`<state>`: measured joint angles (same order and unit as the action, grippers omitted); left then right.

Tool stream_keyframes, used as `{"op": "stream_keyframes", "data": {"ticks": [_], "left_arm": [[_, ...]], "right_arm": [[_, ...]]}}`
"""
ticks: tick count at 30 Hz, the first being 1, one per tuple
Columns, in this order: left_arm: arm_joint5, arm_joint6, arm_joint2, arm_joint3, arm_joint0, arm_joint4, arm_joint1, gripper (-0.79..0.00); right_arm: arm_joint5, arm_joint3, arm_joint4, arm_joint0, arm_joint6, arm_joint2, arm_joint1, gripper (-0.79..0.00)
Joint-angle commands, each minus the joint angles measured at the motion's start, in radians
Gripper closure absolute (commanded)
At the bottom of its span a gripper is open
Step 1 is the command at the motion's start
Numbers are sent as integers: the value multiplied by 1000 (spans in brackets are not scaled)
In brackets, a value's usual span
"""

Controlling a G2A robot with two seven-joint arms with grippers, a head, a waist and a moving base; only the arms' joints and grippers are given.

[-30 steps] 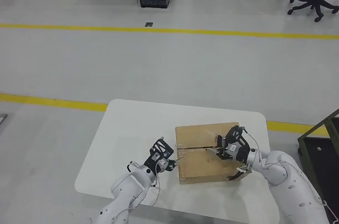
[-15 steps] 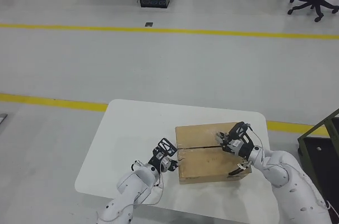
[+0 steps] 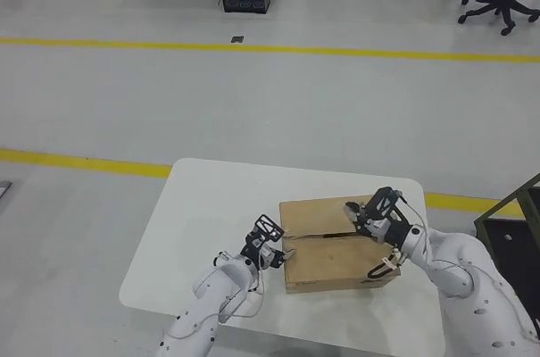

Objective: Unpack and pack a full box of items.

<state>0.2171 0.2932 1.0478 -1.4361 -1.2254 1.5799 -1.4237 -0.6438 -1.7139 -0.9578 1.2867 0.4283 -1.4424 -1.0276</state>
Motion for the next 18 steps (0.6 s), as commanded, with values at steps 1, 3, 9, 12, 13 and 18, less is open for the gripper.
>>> {"op": "stream_keyframes", "data": {"ticks": [1,3,9,12,13,18], "left_arm": [[-6,-4,-4,8,5,3,-1,-785],[-11,-6,-4,15,9,3,-1,-785],[-13,-6,3,22,13,5,1,-785],[-9,-5,8,19,13,7,3,-785],[-9,-4,11,19,12,7,4,-785],[-6,-2,13,24,16,4,5,-785]], "right_arm": [[0,-13,-2,1,9,-6,2,0],[1,-21,-11,5,15,-10,4,0],[13,11,-32,51,8,-34,10,0],[14,46,-46,61,12,-45,13,0],[15,52,-53,63,12,-49,14,0],[28,64,-99,80,9,-73,20,0]]}}
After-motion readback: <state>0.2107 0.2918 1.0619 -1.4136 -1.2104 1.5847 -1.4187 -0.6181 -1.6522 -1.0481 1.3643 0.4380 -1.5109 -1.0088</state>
